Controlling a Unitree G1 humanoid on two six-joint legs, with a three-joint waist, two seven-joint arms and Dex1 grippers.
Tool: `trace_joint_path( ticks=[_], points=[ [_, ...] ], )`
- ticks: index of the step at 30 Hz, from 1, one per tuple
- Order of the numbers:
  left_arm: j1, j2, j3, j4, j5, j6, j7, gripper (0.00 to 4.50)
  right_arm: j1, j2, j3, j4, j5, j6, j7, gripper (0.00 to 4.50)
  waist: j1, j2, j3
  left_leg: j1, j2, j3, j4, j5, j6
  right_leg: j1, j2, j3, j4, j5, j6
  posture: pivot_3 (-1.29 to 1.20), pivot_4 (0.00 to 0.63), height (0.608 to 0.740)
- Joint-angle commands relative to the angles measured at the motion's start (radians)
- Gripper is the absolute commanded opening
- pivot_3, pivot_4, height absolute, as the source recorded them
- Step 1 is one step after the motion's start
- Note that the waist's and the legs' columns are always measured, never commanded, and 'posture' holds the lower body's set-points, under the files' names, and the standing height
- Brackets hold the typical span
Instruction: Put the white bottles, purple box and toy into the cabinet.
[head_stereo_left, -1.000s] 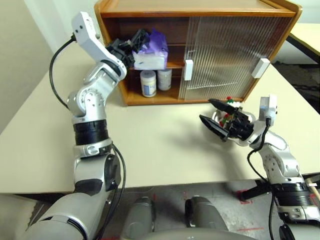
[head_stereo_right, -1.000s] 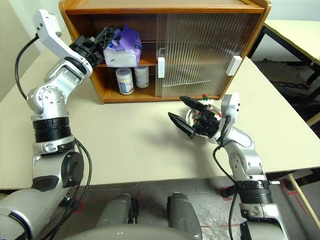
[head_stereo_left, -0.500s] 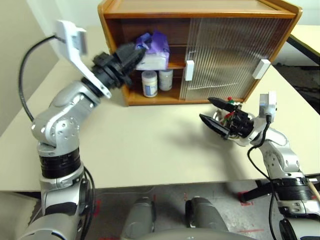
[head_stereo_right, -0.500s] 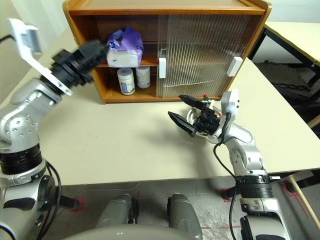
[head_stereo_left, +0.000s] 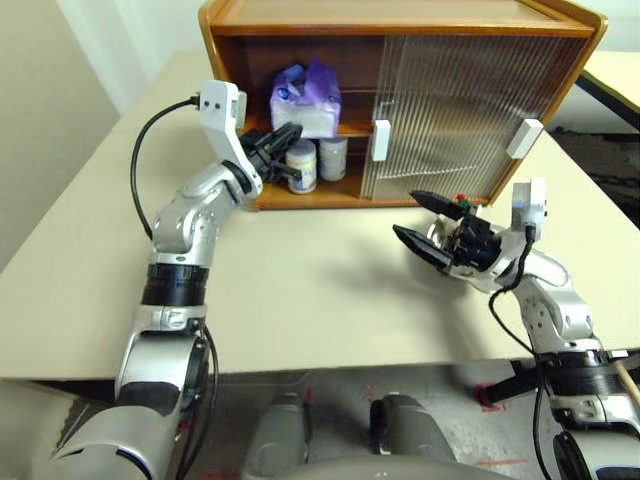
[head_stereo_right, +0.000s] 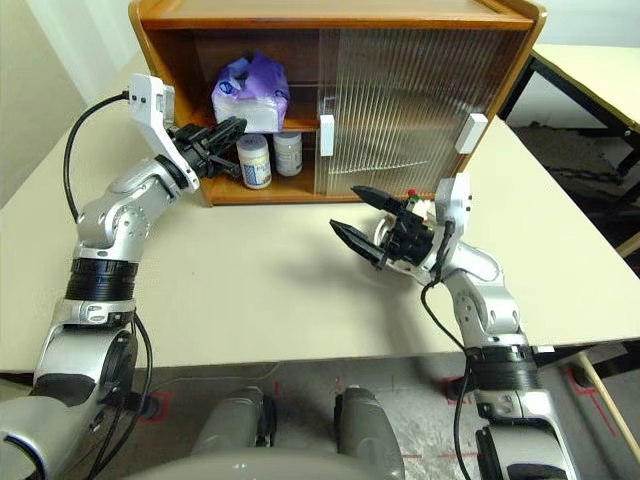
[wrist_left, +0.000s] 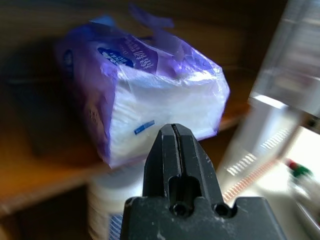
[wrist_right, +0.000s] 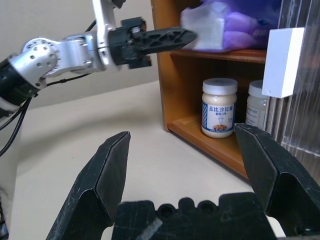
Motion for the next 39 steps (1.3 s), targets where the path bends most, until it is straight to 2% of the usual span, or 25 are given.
trace_joint_path(
  ticks=[1,5,8,15,20,26,27,30,36,39],
  points=[
    [-0.082,-0.029,0.011,0.174,0.057,-0.102,0.009,0.02,0.005,-0.001,0.001,-0.021,-0.004,-0.003,-0.006,4.50,0.002,0.000,0.000,0.000,0.000,0.000,0.000,0.000,0.000,0.000,0.000,0.000,0.000,0.000,0.000,0.04,0.002,0.740],
    [-0.156,-0.066,0.005,0.327,0.095,-0.197,-0.009,0.02,0.000,-0.003,0.004,-0.026,-0.002,0.001,-0.012,4.50,0.006,-0.001,0.000,0.000,0.000,0.000,0.000,0.000,0.000,0.001,-0.001,-0.001,0.000,0.001,0.003,0.04,0.003,0.740],
    [-0.164,-0.087,0.008,0.330,0.095,-0.229,-0.037,0.02,-0.002,-0.005,0.004,-0.031,-0.002,0.004,-0.016,4.50,-0.001,-0.001,0.000,0.000,0.000,0.000,0.001,0.001,0.000,0.001,-0.001,-0.001,-0.001,0.004,0.003,0.04,0.003,0.740],
    [-0.024,-0.077,0.012,0.070,0.070,-0.113,-0.036,0.02,0.005,-0.008,-0.001,-0.028,0.004,0.003,-0.013,4.50,-0.027,0.000,-0.001,0.001,0.001,0.000,0.001,0.001,0.000,-0.001,0.000,-0.001,0.000,0.005,0.001,0.06,0.007,0.740],
    [0.044,-0.065,0.013,-0.090,0.050,-0.040,-0.038,0.02,-0.025,0.001,-0.002,-0.002,0.007,-0.001,-0.012,4.50,-0.025,0.000,-0.001,-0.001,0.001,-0.001,0.001,0.002,0.001,-0.001,0.001,0.000,0.000,0.005,0.000,0.08,0.008,0.740],
    [0.211,0.026,0.024,-0.346,-0.032,0.001,-0.168,0.02,-0.080,0.002,-0.042,0.043,-0.002,0.007,-0.086,4.50,-0.026,0.000,-0.001,-0.001,0.001,-0.001,0.000,0.001,0.000,-0.001,0.000,0.000,0.000,0.005,-0.001,0.08,0.009,0.740],
    [0.237,0.043,0.030,-0.367,-0.042,0.000,-0.185,0.19,-0.090,0.003,-0.046,0.049,-0.001,0.012,-0.097,4.50,-0.024,0.000,-0.001,0.000,0.001,0.000,0.000,0.001,0.000,-0.002,0.000,0.000,0.000,0.004,-0.001,0.08,0.009,0.740],
    [0.322,0.100,0.072,-0.420,-0.086,-0.011,-0.249,0.94,-0.132,0.004,-0.068,0.093,-0.002,0.020,-0.133,3.85,-0.024,0.000,-0.001,0.000,0.001,0.000,0.000,0.001,0.000,-0.002,0.000,0.000,0.001,0.004,-0.003,0.10,0.012,0.740],
    [0.445,0.192,0.090,-0.467,-0.109,-0.049,-0.371,3.26,-0.211,0.013,-0.075,0.212,-0.033,0.001,-0.163,1.63,-0.020,0.000,-0.001,0.001,0.002,0.000,0.000,0.001,0.000,-0.001,-0.001,-0.001,0.001,0.004,-0.003,0.12,0.012,0.740],
    [0.489,0.206,0.098,-0.497,-0.128,-0.058,-0.405,4.39,-0.253,0.027,-0.066,0.278,-0.055,-0.019,-0.162,0.54,-0.018,0.000,-0.001,0.001,0.002,0.000,0.000,0.001,0.000,-0.001,-0.001,-0.001,0.001,0.004,-0.004,0.13,0.010,0.740]
  ],
)
